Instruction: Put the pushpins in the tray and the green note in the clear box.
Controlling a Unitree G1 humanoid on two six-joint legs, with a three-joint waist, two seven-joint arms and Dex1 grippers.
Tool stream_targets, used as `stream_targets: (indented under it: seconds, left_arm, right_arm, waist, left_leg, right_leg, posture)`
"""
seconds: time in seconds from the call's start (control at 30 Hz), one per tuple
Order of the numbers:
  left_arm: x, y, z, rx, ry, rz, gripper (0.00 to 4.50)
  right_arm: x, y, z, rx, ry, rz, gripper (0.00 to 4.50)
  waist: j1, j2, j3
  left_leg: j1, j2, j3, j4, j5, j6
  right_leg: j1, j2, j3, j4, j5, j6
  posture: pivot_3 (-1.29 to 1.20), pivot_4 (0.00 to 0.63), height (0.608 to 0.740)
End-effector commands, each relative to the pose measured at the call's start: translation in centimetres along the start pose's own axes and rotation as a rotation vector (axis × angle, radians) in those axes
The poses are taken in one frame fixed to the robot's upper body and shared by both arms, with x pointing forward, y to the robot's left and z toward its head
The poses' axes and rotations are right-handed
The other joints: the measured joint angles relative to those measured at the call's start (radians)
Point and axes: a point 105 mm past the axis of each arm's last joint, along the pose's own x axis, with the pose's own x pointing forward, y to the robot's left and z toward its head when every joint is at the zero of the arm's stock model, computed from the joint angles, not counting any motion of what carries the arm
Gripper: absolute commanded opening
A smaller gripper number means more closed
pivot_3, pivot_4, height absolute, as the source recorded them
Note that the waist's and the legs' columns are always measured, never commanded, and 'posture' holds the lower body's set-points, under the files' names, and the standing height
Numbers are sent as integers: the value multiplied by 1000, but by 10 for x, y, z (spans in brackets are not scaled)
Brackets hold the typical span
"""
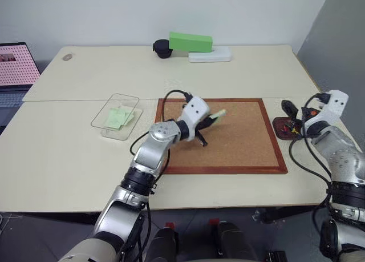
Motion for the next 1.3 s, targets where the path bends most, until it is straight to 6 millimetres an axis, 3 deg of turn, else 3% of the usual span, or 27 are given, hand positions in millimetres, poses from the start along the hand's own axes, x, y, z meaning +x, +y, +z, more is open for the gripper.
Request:
stream_targets:
  seconds: [0.03, 0.17, 0.23, 0.37, 0.57, 0.7, 0.9, 1.1, 1.23, 1.3]
  left_arm:
    - [-27, 54, 23, 21, -68, 296, 0]
    - [-68, 113, 25, 51, -56, 666, 0]
    - [-92, 137, 15, -42, -39, 839, 0]
    - [-123, 157, -9, -105, 40, 1046, 0]
    - [-131, 158, -27, -146, 110, 1131, 0]
    - [-129, 154, -33, -145, 134, 1123, 661]
    - [-128, 150, -37, -155, 147, 1112, 2013]
    - [-125, 146, -36, -159, 132, 1088, 3076]
    - [-78, 103, -16, -125, 24, 747, 3842]
    - [-63, 76, -15, -144, -2, 613, 4243]
  right_arm:
    - [-7, 45, 33, -307, -207, 200, 4490]
    - [-26, 100, 56, -288, -355, 441, 4490]
    - [-42, 134, 66, -273, -401, 593, 4490]
    - [-60, 169, 90, -139, -460, 749, 4490]
    - [-72, 192, 98, -63, -439, 868, 4490]
    - [-73, 195, 93, -56, -409, 881, 4500]
    - [-71, 193, 92, -56, -398, 866, 4500]
    - [-56, 177, 85, -35, -353, 742, 4500]
    - [-29, 143, 63, -2, -217, 445, 4500]
    - [-23, 128, 46, 17, -151, 324, 4500]
  waist:
    - [-6, 0, 0]
    - [-9, -1, 0]
    - [-3, -1, 1]
    - [9, -2, 1]
    - [23, -4, 1]
    - [26, -4, 1]
    - [22, -4, 1]
    - [16, -4, 1]
    - [17, -4, 1]
    - [26, -4, 1]
  left_leg:
    - [0, 0, 0, 0, 0, 0]
    - [1, 1, -1, 0, 0, 0]
    - [0, 0, -2, 0, 0, 0]
    - [-1, 0, -3, 1, 0, 0]
    - [-3, -1, -5, 3, 0, -1]
    - [-4, -2, -5, 3, 0, -1]
    - [-3, -1, -5, 3, 0, -1]
    - [-3, -1, -5, 3, 0, -1]
    - [-3, -1, -5, 3, 0, -1]
    - [-4, -2, -5, 3, 0, -1]
  right_leg:
    - [0, 0, 0, 0, 0, 0]
    - [0, 0, 0, 1, 0, 0]
    - [0, 0, -1, 1, 0, 0]
    - [0, -2, -2, 0, 3, -4]
    - [0, -3, -4, 0, 3, -5]
    - [0, -3, -5, -1, 3, -5]
    - [0, -3, -5, 0, 3, -5]
    - [0, -3, -5, 0, 3, -5]
    - [0, -3, -5, 1, 3, -5]
    - [0, -3, -5, 1, 3, -5]
  posture:
    - [0, 150, 740]
    - [0, 150, 740]
    - [0, 150, 740]
    - [0, 150, 740]
    - [0, 150, 740]
    - [0, 150, 740]
    - [0, 150, 740]
    - [0, 150, 740]
    - [0, 150, 740]
    - [0, 150, 740]
